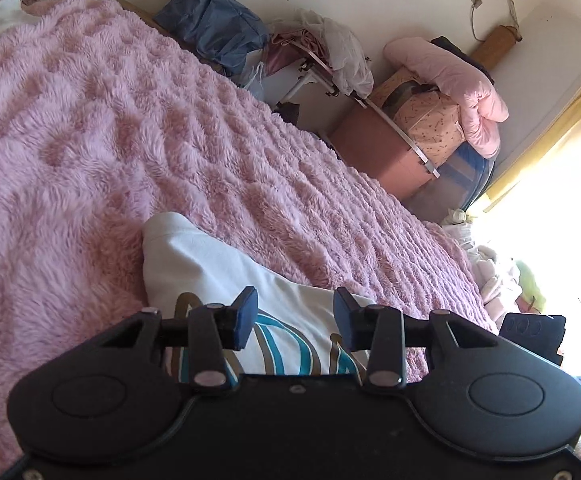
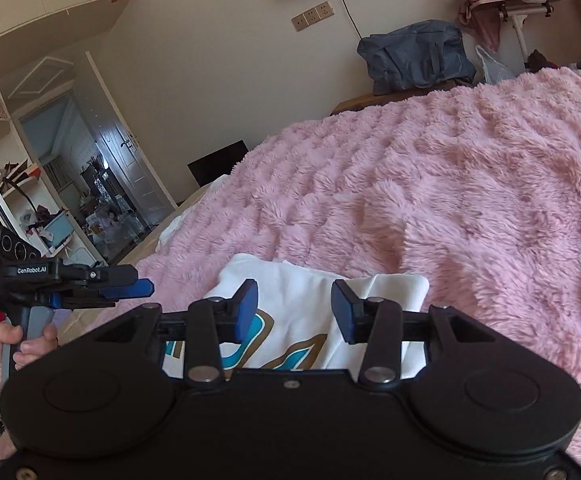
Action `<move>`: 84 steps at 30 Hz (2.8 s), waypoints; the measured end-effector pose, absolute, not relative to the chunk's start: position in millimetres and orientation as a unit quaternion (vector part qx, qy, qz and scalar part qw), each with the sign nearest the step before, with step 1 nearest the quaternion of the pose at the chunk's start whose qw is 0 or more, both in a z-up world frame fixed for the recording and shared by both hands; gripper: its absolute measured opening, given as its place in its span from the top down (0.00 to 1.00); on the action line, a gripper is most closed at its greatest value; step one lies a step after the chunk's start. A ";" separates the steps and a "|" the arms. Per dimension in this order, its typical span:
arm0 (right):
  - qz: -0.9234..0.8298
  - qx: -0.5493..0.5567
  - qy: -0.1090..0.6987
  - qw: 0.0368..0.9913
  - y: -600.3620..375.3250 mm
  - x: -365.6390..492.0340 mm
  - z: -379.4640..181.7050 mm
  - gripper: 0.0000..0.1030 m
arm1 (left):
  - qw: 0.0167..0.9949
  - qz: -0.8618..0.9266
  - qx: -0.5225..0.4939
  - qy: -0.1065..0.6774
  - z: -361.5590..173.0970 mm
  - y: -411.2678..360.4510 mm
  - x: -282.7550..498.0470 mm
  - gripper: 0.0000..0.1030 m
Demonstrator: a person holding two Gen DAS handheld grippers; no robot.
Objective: Fold small clothes
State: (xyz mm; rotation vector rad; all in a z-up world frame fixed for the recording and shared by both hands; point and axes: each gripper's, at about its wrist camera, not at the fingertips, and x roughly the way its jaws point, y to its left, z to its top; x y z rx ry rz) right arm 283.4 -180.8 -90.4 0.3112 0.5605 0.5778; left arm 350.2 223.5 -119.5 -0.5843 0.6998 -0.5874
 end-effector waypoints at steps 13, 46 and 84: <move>0.239 0.210 0.321 0.892 -196.5 310.7 -156.2 0.95 | 0.828 -0.231 -0.357 0.366 -192.0 230.1 380.1 0.64; 0.145 -0.069 0.341 0.926 -118.6 99.4 -111.3 0.47 | 0.900 -0.117 -0.132 0.398 -124.5 157.3 146.8 0.52; 0.095 0.004 0.352 0.931 -76.5 -1.0 -23.9 0.28 | 0.914 -0.013 -0.045 0.403 -50.8 117.1 29.5 0.41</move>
